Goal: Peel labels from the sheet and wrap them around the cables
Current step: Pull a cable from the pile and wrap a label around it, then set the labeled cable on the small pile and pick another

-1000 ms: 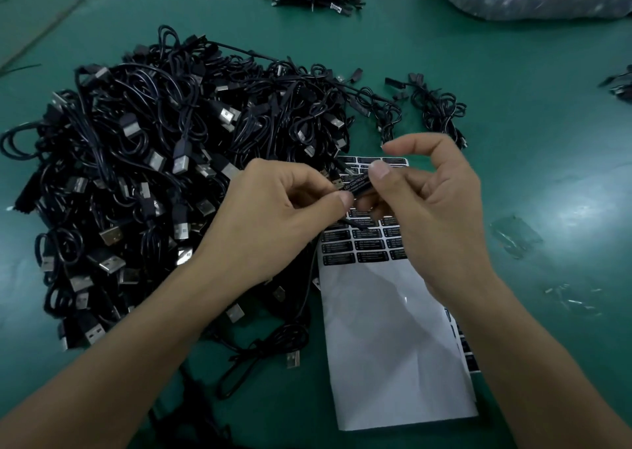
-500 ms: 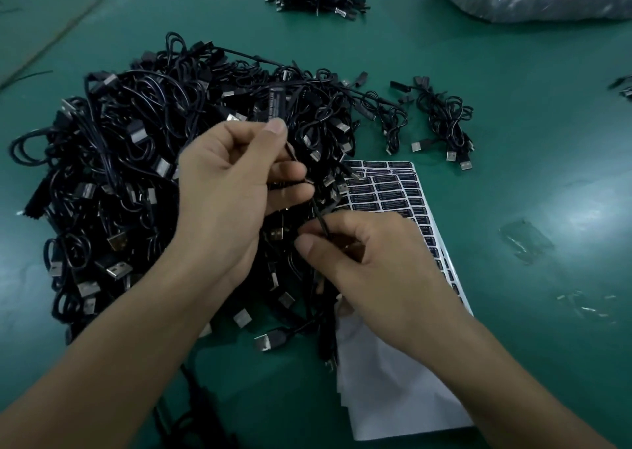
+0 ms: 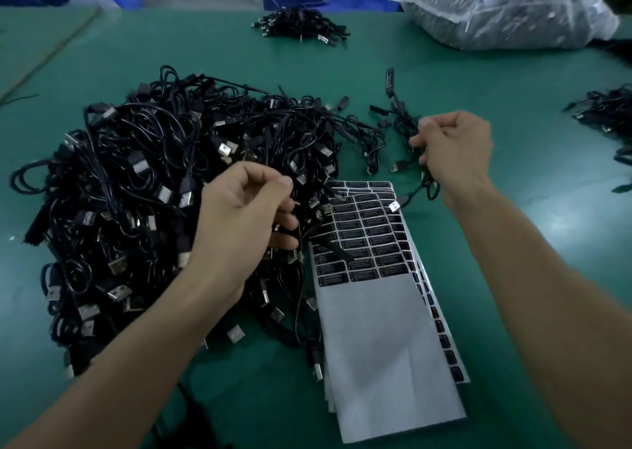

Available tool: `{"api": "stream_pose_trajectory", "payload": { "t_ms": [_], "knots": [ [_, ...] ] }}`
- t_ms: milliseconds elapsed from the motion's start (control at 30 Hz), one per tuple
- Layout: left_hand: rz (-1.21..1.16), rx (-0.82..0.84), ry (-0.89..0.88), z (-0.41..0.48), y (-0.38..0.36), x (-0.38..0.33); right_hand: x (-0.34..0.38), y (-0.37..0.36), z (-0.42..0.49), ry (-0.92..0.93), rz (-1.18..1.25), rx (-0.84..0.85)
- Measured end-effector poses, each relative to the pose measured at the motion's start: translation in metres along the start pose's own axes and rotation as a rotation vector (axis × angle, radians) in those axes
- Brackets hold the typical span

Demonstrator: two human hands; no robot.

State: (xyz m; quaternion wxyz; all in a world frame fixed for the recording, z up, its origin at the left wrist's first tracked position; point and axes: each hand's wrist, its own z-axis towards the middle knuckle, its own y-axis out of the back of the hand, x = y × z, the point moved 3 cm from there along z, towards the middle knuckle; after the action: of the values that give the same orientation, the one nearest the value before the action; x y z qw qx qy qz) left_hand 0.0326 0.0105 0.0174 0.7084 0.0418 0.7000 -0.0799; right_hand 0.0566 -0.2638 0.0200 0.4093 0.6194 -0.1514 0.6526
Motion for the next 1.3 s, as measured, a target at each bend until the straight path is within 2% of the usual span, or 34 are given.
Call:
{"api": "stream_pose_trajectory", "payload": {
  "t_ms": [200,433,600,800,933,1033,1133,1233,1300],
  "knots": [
    [0.021,0.010,-0.022,0.002,0.000,0.001,-0.018,-0.024,0.068,-0.042,-0.283,-0.064],
    [0.025,0.012,-0.022,0.002,-0.001,0.004,-0.020,-0.009,0.056,0.053,-0.613,-0.096],
    [0.033,0.017,-0.024,0.001,-0.002,0.004,-0.024,-0.004,0.040,0.101,-0.690,0.009],
    [0.153,0.088,-0.067,-0.003,-0.007,0.008,-0.019,-0.003,0.039,0.033,-0.624,-0.033],
    [0.224,0.094,-0.104,-0.003,-0.007,0.009,0.003,-0.011,0.012,0.247,-0.671,-0.011],
    [0.257,0.101,-0.125,-0.005,-0.008,0.007,0.033,-0.029,-0.026,0.465,-0.601,0.157],
    [0.347,0.088,-0.213,-0.005,-0.006,0.003,0.070,-0.054,-0.068,0.590,-0.464,0.395],
    [0.544,0.217,-0.300,-0.012,-0.013,-0.003,0.100,-0.074,-0.099,0.575,-0.249,0.567],
    [0.847,0.356,-0.336,-0.019,-0.019,-0.001,0.110,-0.089,-0.114,0.549,-0.258,0.654]
  ]
}}
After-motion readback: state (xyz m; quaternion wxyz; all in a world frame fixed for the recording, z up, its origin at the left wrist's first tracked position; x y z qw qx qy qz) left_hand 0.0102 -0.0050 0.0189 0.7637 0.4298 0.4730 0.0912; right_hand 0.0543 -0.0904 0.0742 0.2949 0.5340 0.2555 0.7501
